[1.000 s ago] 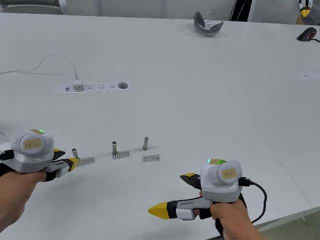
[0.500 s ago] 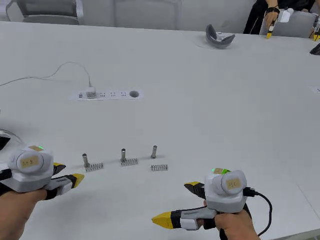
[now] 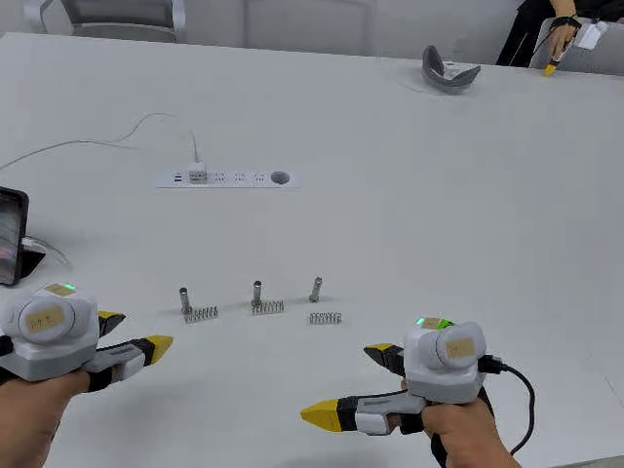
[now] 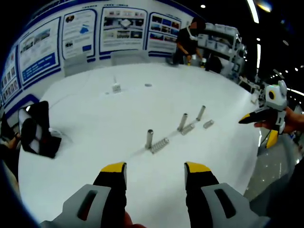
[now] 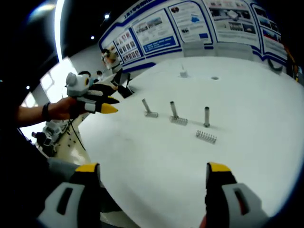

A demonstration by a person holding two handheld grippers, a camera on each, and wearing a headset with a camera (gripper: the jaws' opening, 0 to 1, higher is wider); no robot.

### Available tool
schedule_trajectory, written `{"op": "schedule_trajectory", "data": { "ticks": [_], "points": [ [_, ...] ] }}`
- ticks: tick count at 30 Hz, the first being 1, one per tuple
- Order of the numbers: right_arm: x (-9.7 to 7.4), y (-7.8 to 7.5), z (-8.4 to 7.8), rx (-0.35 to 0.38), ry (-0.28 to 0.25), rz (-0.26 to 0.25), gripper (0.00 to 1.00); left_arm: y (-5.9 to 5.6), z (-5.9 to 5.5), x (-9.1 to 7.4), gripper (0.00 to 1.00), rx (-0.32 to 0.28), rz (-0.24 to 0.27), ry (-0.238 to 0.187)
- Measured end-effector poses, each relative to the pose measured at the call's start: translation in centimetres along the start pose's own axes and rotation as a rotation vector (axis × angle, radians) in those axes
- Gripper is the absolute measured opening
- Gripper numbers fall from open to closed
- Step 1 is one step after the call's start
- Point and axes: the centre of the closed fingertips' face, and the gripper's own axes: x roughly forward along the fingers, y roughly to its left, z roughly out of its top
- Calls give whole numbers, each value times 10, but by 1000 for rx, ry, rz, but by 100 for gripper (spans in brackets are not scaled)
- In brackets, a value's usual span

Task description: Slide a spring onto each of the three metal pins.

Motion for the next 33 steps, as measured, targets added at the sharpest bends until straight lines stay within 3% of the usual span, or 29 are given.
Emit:
{"op": "schedule_trajectory", "data": {
  "ticks": [9, 12, 19, 28, 33],
  "points": [
    [2, -1, 4, -6, -5, 1, 94, -3, -7, -13, 60, 5, -6, 2],
    [2, -1, 5, -14, -9, 0, 94, -3, -2, -18, 61, 2, -2, -28],
    [3, -3, 9, -20, -9, -3, 94, -12, 1, -24, 70, -2, -30, -41],
    [4, -2, 9, -25, -4, 3, 94, -18, -10, -25, 77, -11, -49, -21],
    [4, -1, 7, -19, -3, 4, 95, -21, -11, -24, 79, -10, -61, -15]
  ]
}}
